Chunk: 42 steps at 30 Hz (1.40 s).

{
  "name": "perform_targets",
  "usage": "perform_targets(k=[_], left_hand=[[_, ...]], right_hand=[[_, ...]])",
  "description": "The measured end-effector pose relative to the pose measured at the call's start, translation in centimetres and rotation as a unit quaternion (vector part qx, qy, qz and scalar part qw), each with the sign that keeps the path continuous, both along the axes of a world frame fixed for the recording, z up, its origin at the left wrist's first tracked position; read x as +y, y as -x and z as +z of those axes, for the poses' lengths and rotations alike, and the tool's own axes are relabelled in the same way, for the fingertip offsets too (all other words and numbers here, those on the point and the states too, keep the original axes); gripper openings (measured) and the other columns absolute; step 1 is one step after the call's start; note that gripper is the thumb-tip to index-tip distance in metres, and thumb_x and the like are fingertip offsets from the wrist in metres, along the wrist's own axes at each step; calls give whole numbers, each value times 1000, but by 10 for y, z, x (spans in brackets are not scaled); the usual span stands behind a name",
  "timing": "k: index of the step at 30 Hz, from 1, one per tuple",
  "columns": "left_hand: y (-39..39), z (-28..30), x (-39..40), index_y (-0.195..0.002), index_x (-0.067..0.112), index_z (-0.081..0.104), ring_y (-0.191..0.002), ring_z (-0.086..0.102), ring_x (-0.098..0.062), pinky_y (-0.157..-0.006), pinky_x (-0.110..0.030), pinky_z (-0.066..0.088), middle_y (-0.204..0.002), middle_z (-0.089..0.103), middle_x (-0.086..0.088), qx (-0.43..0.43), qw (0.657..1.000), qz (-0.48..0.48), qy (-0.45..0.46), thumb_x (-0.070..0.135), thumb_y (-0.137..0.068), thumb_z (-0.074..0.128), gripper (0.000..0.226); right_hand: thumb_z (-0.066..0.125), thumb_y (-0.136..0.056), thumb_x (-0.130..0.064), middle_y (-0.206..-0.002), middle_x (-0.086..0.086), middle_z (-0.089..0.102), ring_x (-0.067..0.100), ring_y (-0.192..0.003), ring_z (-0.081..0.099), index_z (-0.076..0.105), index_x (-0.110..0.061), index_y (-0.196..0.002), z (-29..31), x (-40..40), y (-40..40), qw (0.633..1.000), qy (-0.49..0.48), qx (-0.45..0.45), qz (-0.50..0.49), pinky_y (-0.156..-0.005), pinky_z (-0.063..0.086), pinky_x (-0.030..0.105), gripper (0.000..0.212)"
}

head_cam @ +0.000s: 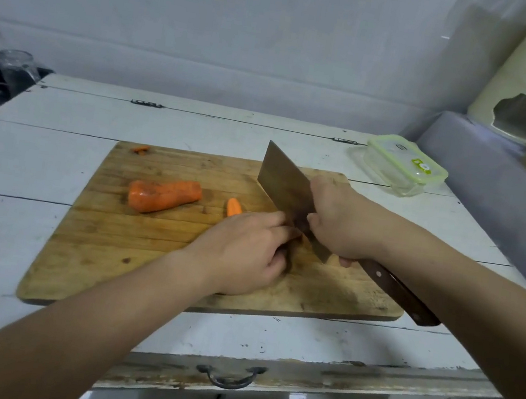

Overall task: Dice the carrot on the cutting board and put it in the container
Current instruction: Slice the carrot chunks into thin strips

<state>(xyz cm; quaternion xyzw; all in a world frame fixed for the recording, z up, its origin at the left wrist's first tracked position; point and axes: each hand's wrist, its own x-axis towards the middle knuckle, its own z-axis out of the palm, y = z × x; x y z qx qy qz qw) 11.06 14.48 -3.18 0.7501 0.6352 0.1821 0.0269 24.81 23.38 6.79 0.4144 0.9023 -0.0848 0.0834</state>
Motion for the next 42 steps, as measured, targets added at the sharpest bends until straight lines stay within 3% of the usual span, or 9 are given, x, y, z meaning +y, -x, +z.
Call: perform_targets(k=[7,10,14,20,26,32,36,38,42], left_hand=[[-3,1,0,-143,24,56,-119,55,-14,-99,-35,49,-127,56,6,13,1000,4,12,44,-92,25,63],[-4,4,-3,-144,23,56,-123,52,-10,-104,-32,45,-135,55,9,14,1000,2,10,34,-99,38,50],[-4,7,-3,-147,23,53,-129,48,-8,-105,-23,37,-145,51,11,23,1000,-1,-9,28,-101,46,46],[3,20,9,-119,26,68,-110,60,-18,-94,-37,51,-117,66,6,5,991,60,-117,19,-96,50,30],[13,48,51,-147,34,53,-142,38,-11,-118,-27,25,-155,46,11,97,989,-44,100,21,-99,64,51],[33,48,73,-111,31,73,-100,61,-17,-87,-37,51,-108,69,7,96,987,13,128,33,-94,70,17],[59,46,64,-96,27,75,-78,60,-18,-67,-29,46,-82,68,5,20,985,90,146,37,-97,68,13],[64,49,63,-85,15,70,-67,51,-15,-61,-28,38,-74,60,2,-36,980,105,163,35,-101,61,27],[70,59,66,-91,9,71,-66,45,-10,-66,-29,36,-74,54,3,-54,975,119,181,24,-105,55,25]], right_hand=[[46,-95,-18,-77,13,72,16,-43,66,44,-18,-105,-13,27,10,999,-3,37,7,-54,46,33,10],[48,-97,-17,-67,14,71,24,-43,66,51,-13,-105,-9,35,-11,987,92,134,-8,-48,51,30,10],[54,-97,-13,-67,18,60,22,-36,54,53,-9,-106,5,50,-49,948,148,269,-81,-39,41,22,10],[57,-99,-20,-47,8,47,24,-41,41,49,-9,-89,1,71,-89,893,249,360,-100,-46,34,28,18],[56,-99,-19,-47,14,45,23,-39,38,51,-9,-91,-15,75,-101,853,302,404,-137,-43,28,27,14],[54,-100,-15,-45,8,48,18,-34,39,53,-5,-101,-27,73,-96,828,345,422,-133,-39,30,24,11],[56,-99,-18,-46,10,47,18,-34,40,54,4,-113,-31,76,-90,827,351,419,-130,-42,31,26,26],[55,-100,-18,-45,8,48,17,-35,40,53,8,-118,-34,76,-85,826,353,420,-134,-44,32,28,32],[53,-102,-16,-44,2,52,15,-34,41,53,5,-119,-34,71,-80,819,366,424,-128,-45,31,28,27]])
